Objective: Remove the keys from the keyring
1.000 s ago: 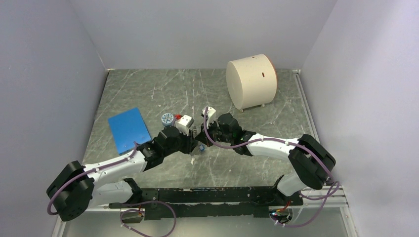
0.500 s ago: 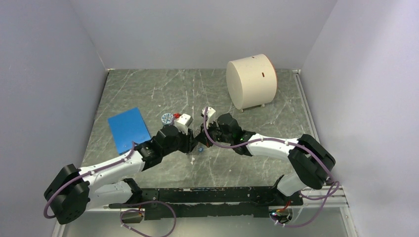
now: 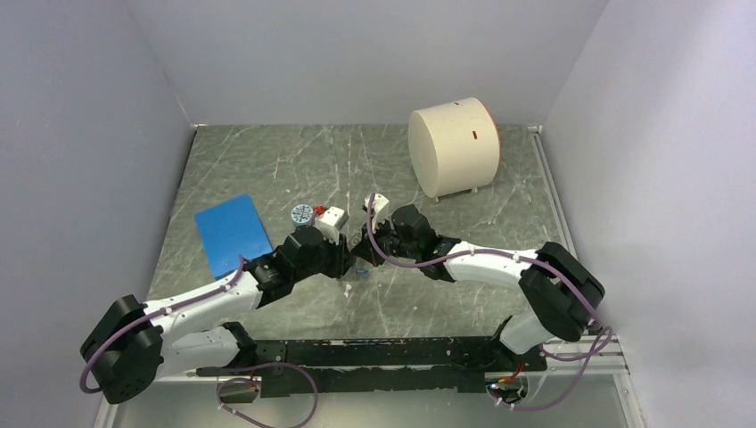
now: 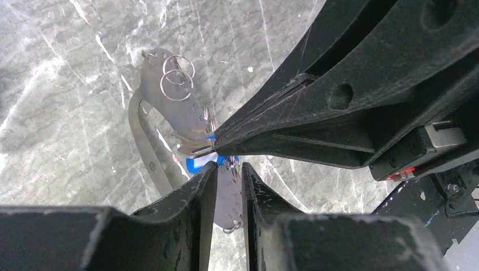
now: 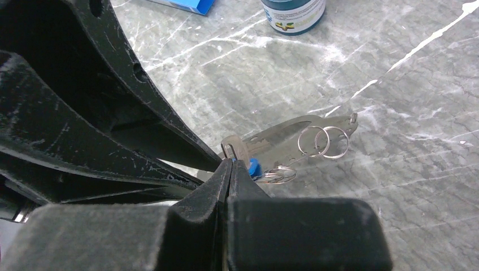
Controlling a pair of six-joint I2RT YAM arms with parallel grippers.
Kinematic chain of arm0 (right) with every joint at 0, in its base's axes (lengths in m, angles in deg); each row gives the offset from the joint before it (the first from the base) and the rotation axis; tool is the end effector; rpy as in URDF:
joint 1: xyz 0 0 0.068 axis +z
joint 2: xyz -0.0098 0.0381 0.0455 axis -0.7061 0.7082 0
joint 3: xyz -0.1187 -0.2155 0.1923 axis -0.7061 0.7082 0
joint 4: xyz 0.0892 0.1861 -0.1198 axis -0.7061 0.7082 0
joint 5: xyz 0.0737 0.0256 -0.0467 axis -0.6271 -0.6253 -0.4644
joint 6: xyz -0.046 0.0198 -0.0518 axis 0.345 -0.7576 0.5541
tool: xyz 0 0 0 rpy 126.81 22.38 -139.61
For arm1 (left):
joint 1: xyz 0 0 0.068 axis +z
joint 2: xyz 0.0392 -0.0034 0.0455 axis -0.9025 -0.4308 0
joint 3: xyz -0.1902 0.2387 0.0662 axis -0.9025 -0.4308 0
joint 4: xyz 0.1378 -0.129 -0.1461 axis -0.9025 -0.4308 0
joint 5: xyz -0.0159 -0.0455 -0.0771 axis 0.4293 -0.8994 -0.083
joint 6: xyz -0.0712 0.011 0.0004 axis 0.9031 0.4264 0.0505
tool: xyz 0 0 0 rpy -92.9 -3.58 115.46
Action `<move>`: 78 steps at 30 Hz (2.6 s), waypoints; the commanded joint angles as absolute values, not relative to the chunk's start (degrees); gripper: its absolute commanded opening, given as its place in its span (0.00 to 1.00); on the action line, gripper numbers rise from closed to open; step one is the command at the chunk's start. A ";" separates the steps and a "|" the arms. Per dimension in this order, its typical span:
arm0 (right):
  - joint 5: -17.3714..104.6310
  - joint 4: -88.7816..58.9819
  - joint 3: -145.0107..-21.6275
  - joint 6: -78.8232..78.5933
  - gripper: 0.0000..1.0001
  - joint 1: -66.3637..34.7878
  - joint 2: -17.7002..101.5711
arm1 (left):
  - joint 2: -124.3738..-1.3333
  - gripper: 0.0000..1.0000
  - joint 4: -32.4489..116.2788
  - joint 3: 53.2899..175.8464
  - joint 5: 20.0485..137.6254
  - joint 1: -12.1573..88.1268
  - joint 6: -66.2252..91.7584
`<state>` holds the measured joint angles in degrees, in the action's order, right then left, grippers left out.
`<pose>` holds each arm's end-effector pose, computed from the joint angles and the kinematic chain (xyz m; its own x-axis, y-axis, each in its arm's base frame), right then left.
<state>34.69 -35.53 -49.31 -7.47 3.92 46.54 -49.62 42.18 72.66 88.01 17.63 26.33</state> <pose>0.1958 0.2498 0.2536 -0.4784 -0.1908 -0.8572 -0.8004 0.4964 0.3362 0.1462 -0.1548 0.2514 -0.6111 0.0307 -0.7909 0.5085 0.7810 -0.3626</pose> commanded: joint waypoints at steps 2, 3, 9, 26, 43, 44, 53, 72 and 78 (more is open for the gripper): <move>34.45 -38.35 -51.40 -8.24 0.00 3.99 46.45 | -50.52 0.27 44.46 75.01 86.70 17.73 27.35; 34.40 -38.31 -51.45 -8.24 0.00 4.03 46.46 | -50.63 0.27 44.13 75.28 86.82 17.78 27.46; 34.44 -38.26 -51.41 -8.25 0.00 4.04 46.38 | -49.21 0.28 40.80 75.75 88.92 17.74 28.97; 34.05 -38.52 -51.45 -8.47 0.00 4.01 46.46 | -51.25 0.29 41.83 75.02 87.01 17.80 31.42; 33.06 -39.08 -51.32 -8.95 0.00 4.02 46.38 | -53.06 0.29 50.02 72.04 89.89 17.74 28.81; 33.00 -39.10 -51.28 -8.98 0.00 4.04 46.37 | -53.20 0.28 50.27 72.02 89.70 17.78 28.55; 33.51 -38.24 -51.57 -9.88 0.00 4.04 45.94 | -52.48 0.05 52.17 70.43 87.80 17.76 26.20; 34.90 -35.09 -52.60 -14.52 0.00 1.11 48.03 | -48.19 0.03 55.89 66.49 83.72 17.81 18.45; 34.02 -35.55 -52.71 -15.00 0.00 0.45 49.27 | -45.81 0.03 57.19 64.97 83.63 17.77 17.43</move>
